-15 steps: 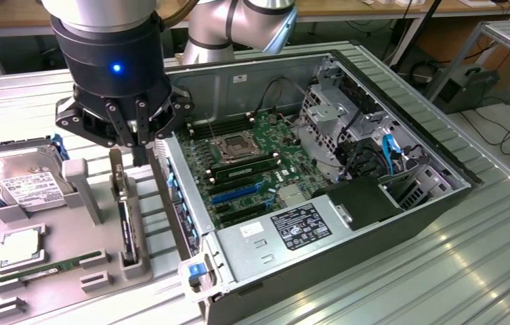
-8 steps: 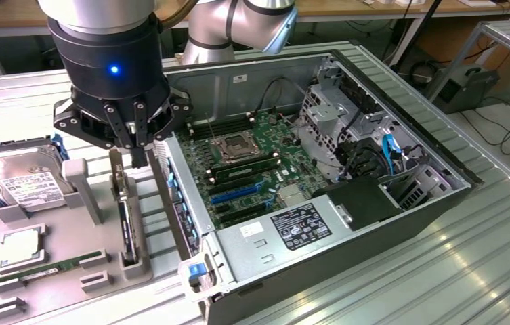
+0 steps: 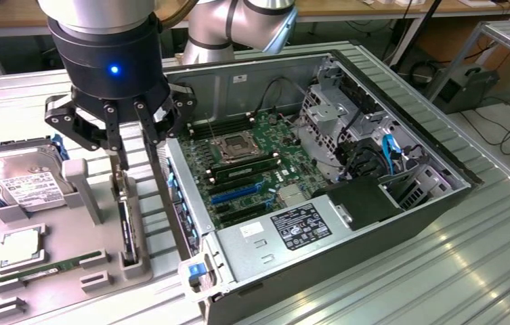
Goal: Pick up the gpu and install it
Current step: 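Pick up the gpu and move the gpu toward the slot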
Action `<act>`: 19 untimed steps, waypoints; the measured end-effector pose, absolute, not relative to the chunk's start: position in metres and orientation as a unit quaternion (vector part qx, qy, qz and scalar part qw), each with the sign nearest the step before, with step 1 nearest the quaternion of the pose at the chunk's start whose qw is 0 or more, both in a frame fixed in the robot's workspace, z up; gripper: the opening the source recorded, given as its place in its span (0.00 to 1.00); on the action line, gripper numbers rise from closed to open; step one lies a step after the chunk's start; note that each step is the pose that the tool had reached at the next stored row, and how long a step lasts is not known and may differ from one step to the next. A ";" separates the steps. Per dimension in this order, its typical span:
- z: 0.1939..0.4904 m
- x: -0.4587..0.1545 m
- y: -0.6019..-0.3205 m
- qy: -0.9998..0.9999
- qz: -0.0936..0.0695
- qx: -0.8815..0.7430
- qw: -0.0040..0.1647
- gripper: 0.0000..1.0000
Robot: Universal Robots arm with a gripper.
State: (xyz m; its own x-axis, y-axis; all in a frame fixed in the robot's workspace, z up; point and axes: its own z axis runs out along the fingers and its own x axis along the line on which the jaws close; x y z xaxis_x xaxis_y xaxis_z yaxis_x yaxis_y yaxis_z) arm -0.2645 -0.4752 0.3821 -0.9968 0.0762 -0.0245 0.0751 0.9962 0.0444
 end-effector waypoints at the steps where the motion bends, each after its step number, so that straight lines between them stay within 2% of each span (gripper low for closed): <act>1: 0.382 -0.264 -0.475 0.999 0.022 0.038 0.013 0.36; 2: 0.382 -0.264 -0.475 0.999 0.022 0.038 0.013 0.36; 3: 0.382 -0.264 -0.475 0.999 0.022 0.038 0.013 0.42; 19: 0.373 -0.269 -0.475 0.999 0.022 0.038 0.013 0.42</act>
State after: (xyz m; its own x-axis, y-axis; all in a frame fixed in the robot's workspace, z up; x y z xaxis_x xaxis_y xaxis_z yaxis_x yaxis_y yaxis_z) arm -0.2688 -0.4752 0.3734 -0.9968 0.0762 -0.0245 0.0750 0.9962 0.0443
